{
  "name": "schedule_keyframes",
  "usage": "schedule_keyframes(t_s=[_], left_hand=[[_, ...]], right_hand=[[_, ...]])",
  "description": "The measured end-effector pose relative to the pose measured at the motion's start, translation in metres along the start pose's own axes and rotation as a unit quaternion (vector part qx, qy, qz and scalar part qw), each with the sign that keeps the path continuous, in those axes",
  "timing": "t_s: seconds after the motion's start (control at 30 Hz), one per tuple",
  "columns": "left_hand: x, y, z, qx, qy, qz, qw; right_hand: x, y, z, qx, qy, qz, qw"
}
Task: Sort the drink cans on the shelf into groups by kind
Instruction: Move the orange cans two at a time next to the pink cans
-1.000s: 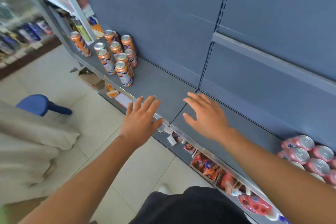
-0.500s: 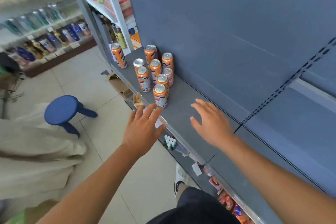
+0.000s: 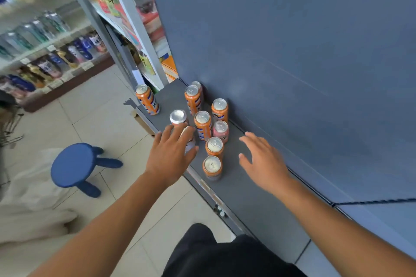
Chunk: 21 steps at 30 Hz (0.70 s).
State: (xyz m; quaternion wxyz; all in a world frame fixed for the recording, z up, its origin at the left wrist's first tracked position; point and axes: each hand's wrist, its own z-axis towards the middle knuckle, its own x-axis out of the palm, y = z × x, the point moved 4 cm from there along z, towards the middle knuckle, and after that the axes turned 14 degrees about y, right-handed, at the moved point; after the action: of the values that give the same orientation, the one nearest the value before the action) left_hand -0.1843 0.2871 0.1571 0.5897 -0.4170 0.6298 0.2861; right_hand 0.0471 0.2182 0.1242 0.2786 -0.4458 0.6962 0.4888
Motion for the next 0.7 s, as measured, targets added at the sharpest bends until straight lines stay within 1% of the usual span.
schedule_keyframes(t_s=[0.1, 0.27, 0.37, 0.53, 0.7], left_hand=[[-0.001, 0.027, 0.041, 0.028, 0.016, -0.008, 0.999], [0.002, 0.074, 0.116, 0.080, 0.033, -0.027, 0.996], [0.004, 0.106, 0.159, 0.114, 0.047, -0.038, 0.992], [0.010, 0.149, 0.219, 0.174, 0.042, -0.015, 0.984], [0.035, 0.181, 0.276, 0.210, 0.100, 0.031, 0.972]], right_hand=[[0.001, 0.002, 0.028, 0.025, 0.011, 0.020, 0.999], [0.006, 0.005, 0.075, 0.101, 0.024, 0.053, 0.993], [0.009, 0.009, 0.097, 0.163, 0.030, 0.035, 0.985], [0.022, 0.013, 0.119, 0.236, 0.056, 0.049, 0.969], [0.041, 0.006, 0.149, 0.286, 0.085, 0.110, 0.948]])
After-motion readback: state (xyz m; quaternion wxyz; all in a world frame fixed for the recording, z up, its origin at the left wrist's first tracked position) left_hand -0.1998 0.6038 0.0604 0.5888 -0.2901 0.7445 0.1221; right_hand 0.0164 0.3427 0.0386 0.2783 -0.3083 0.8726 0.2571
